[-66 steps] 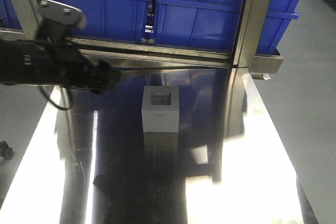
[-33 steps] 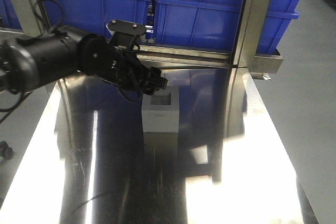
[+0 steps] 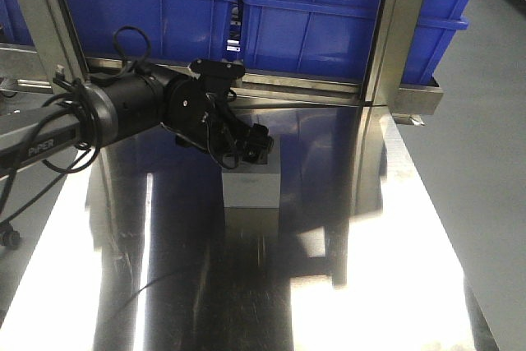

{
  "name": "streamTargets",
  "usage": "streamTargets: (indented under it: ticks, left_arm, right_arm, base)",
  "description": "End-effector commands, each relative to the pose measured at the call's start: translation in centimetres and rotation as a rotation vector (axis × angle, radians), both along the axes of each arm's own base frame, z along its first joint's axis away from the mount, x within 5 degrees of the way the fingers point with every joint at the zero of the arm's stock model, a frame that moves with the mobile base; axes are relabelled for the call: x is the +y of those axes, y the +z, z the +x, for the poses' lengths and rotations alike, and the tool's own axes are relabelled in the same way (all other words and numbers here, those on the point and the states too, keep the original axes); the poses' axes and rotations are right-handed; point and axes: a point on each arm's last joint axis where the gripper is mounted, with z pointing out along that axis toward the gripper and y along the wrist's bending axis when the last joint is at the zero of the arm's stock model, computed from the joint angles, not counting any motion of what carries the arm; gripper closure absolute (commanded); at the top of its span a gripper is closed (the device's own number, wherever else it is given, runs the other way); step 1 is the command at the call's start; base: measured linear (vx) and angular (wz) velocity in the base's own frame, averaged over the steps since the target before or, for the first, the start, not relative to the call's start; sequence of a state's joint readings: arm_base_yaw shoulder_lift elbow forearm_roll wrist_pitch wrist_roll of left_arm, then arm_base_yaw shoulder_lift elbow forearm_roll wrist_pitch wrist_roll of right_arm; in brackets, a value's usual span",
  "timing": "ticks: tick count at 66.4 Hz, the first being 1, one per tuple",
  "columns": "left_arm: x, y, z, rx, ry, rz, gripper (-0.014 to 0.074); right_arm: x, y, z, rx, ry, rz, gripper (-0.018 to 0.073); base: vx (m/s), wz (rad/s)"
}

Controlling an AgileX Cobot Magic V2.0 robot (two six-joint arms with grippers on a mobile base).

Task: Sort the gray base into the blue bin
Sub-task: 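Reach the left gripper to the gray hollow block and grasp it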

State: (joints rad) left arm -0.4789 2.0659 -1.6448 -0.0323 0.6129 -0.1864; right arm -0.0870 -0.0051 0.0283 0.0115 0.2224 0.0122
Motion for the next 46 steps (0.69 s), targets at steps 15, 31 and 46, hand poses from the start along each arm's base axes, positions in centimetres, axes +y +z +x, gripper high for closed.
streamTargets:
  ticks: [15, 31, 46]
  left_arm:
    - [-0.3, 2.6, 0.3, -0.089, 0.011, -0.060, -0.0064]
    - [-0.2, 2.4, 0.2, -0.066, 0.006, -0.044, -0.0016]
    - [-0.2, 1.3, 0.4, -0.054, -0.008, -0.002, 0.0099]
  right_arm:
    - [-0.1, 0.5, 0.2, -0.050, -0.003, -0.021, 0.0564]
    - [-0.1, 0.5, 0.2, -0.050, -0.003, -0.021, 0.0564]
    - [-0.1, 0.5, 0.2, -0.050, -0.003, -0.021, 0.0564]
  base:
    - [0.00, 0.00]
    - [0.00, 0.00]
    - [0.00, 0.00]
